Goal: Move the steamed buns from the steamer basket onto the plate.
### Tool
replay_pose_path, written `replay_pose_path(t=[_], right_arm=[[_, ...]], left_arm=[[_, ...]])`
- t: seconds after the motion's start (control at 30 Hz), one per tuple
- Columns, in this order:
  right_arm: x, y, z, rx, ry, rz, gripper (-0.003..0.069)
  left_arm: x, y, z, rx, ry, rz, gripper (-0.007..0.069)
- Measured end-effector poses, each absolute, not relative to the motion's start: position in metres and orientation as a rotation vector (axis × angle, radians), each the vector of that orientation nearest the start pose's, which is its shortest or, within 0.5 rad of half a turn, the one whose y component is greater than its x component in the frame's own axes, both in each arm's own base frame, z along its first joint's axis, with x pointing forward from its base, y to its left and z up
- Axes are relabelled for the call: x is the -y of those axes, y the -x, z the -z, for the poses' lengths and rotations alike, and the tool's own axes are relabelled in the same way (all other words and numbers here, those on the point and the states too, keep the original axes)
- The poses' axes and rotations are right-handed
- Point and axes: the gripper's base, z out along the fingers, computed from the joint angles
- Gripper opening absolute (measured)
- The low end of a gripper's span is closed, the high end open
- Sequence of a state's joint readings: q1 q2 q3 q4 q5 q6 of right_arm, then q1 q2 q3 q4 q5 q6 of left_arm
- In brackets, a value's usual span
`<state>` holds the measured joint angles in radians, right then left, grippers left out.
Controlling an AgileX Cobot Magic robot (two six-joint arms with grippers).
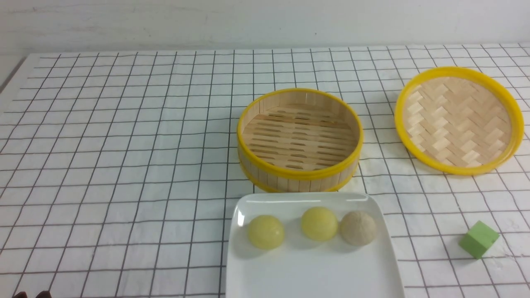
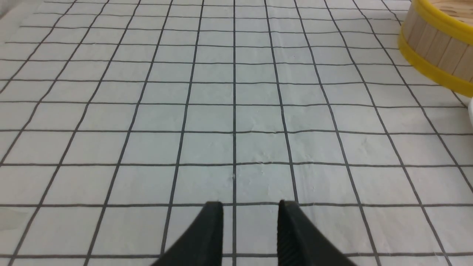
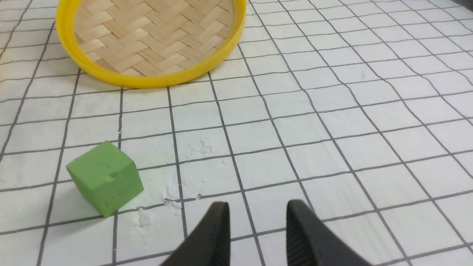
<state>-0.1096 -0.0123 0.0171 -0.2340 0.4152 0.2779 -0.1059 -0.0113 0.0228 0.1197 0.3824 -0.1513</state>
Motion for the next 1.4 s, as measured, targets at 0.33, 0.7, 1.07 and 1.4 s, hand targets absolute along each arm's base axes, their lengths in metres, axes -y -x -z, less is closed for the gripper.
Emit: replay_pose_path(t=[0.33,0.7,1.07,1.4], right_arm=[[0.0141,-0.0499,-0.1719,-1.88,-0.227,0.12,0.024],[0.0141,-0.0499,-0.1719,-1.88,-0.227,0.12,0.024],[0.0141,-0.0499,-0.1719,-1.88,-0.227,0.12,0.024],[0.0141,-0.0499,-0.1719,-1.88,-0.227,0.12,0.024]], left_arm=[[0.001,-0.0524,-0.172,-1.875,-0.023,0.051,0.0241],[-0.0015,-0.0524,-0.172,-1.875,-0.007,0.006,0.0241],[-0.0018,-0.0524,-0.1719,-1.876,-0.01,0.0,0.0241],[-0.0023,-0.0524,-0.1719,-1.876,-0.002,-0.008,0.0241]])
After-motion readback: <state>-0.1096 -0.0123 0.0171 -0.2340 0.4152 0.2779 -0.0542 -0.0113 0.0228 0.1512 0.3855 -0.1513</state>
